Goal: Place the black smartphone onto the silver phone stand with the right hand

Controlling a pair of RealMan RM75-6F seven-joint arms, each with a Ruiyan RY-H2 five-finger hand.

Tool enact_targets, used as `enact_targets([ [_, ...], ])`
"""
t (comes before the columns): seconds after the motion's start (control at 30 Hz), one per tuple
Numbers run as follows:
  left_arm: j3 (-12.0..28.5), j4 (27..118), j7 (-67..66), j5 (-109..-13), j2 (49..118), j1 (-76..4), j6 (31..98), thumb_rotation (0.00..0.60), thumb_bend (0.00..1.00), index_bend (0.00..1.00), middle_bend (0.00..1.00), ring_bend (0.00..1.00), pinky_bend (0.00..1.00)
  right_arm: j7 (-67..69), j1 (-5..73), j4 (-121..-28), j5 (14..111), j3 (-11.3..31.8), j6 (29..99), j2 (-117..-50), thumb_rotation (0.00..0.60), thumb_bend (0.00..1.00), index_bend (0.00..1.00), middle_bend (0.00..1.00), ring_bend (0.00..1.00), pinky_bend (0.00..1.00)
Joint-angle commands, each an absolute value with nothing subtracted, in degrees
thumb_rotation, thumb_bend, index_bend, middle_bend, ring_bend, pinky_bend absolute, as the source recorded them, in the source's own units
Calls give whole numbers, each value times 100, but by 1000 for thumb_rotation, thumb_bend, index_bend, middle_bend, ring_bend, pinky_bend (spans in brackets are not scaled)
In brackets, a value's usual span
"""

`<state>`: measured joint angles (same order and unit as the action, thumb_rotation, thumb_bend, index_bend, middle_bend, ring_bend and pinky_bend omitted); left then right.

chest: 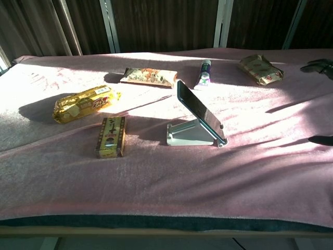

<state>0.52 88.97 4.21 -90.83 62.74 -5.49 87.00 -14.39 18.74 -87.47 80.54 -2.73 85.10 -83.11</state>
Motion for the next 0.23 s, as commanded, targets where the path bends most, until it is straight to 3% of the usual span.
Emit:
enact_targets([
  [0.03,54,8921,337,-9086,6303,-566,8679,600,359,0,13,22,122,-2094,893,-9045,7963,-426,9372,-7560,600,151,0,0,0,0],
  [0.23,46,8941,235,-9084,6331,-565,8669,600,360,0,13,21,123,-1973,806,-9103,8152,-358,9318,-7461,600,151,0,0,0,0],
])
